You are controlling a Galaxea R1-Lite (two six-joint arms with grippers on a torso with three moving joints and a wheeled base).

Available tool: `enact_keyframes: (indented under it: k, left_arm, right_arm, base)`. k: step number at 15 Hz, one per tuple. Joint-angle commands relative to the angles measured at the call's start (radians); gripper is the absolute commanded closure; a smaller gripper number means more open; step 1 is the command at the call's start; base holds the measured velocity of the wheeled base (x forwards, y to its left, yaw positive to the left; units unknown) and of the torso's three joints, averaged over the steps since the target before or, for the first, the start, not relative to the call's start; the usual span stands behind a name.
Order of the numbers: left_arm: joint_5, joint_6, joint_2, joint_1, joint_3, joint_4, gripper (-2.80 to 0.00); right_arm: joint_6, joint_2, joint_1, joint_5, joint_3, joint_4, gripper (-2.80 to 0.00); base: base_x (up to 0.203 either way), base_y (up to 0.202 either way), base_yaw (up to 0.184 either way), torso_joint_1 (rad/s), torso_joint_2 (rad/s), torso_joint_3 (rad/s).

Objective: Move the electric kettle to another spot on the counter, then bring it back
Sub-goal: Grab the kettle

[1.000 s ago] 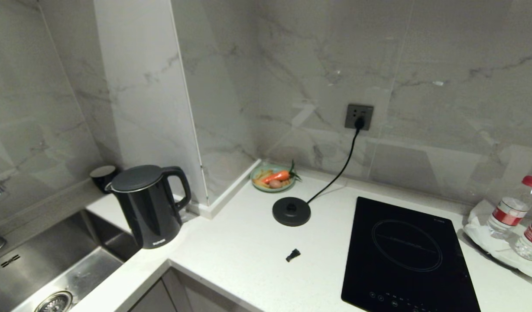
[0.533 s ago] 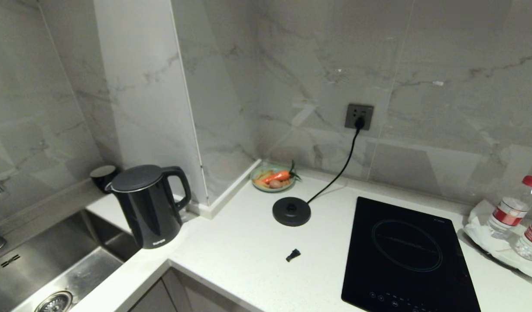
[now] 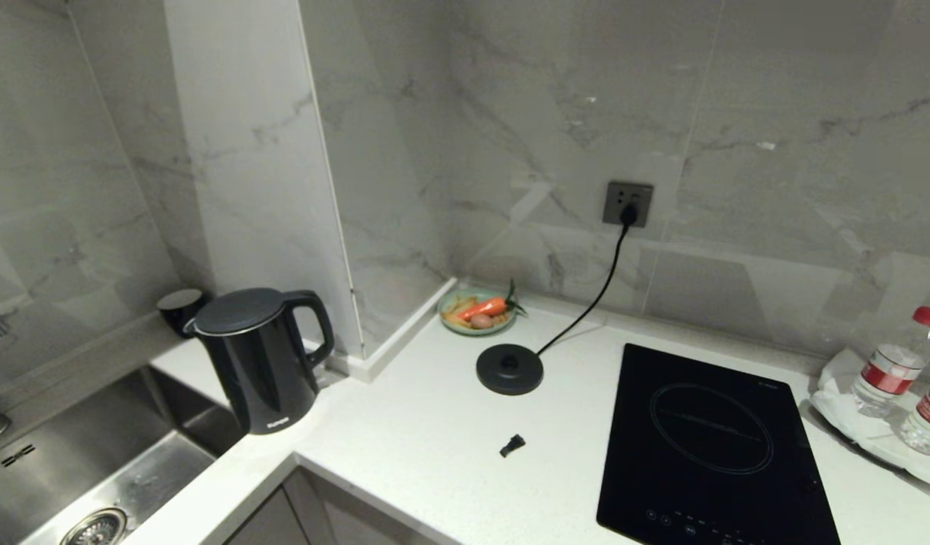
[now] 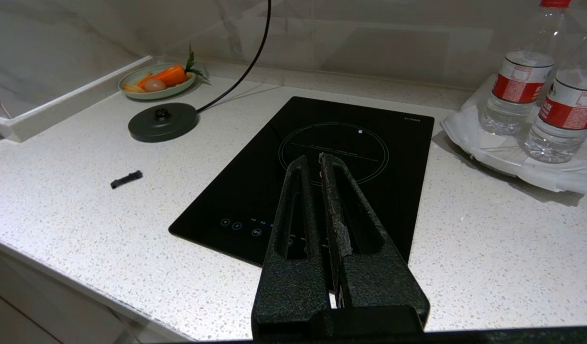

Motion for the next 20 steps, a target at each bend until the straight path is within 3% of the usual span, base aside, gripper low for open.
enact_keyframes:
  k: [1, 3, 4, 7, 8, 10, 13, 16, 20]
  left_arm:
    - [0.004, 0.007, 0.324, -0.021, -0.053, -0.191, 0.0]
    - [0.024, -0.003, 0.471, -0.096, -0.124, -0.287, 0.0]
    - [0.061, -0.022, 0.517, -0.178, -0.15, -0.311, 0.0]
    - [0.266, -0.096, 0.673, -0.437, -0.202, -0.357, 0.0]
    - [0.315, -0.117, 0.729, -0.476, -0.213, -0.394, 0.0]
    - [0.356, -0.141, 0.826, -0.512, -0.224, -0.513, 0.0]
    - [0.369, -0.212, 0.927, -0.613, -0.228, -0.571, 0.0]
    - [0.373, -0.236, 1.033, -0.638, -0.258, -0.594, 0.0]
    - [0.425, -0.266, 1.227, -0.638, -0.314, -0.699, 0.0]
  right_arm:
    - [0.0, 0.001, 0.0, -0.001, 0.0, 0.0, 0.0]
    - [0.0, 0.002, 0.0, 0.0, 0.0, 0.0, 0.0]
    - [0.0, 0.002, 0.0, 0.0, 0.0, 0.0, 0.0]
    - [0.0, 0.002, 0.0, 0.0, 0.0, 0.0, 0.0]
    - [0.0, 0.0, 0.0, 0.0, 0.0, 0.0, 0.0]
    - [0.0, 0.0, 0.0, 0.0, 0.0, 0.001, 0.0]
    - [0.0, 0.001, 0.0, -0.002, 0.0, 0.0, 0.0]
    - [0.0, 0.002, 0.0, 0.0, 0.0, 0.0, 0.0]
    - [0.0, 0.002, 0.0, 0.0, 0.0, 0.0, 0.0]
  base:
    - [0.0, 0.0, 0.0, 0.0, 0.0, 0.0]
    - [0.0, 0.0, 0.0, 0.0, 0.0, 0.0]
    - [0.0, 0.0, 0.0, 0.0, 0.0, 0.0]
    - [0.0, 0.0, 0.0, 0.0, 0.0, 0.0]
    - [0.0, 0.0, 0.0, 0.0, 0.0, 0.0]
    - [0.0, 0.0, 0.0, 0.0, 0.0, 0.0]
    - [0.0, 0.0, 0.0, 0.0, 0.0, 0.0]
    - [0.0, 0.0, 0.0, 0.0, 0.0, 0.0]
    - [0.0, 0.0, 0.0, 0.0, 0.0, 0.0]
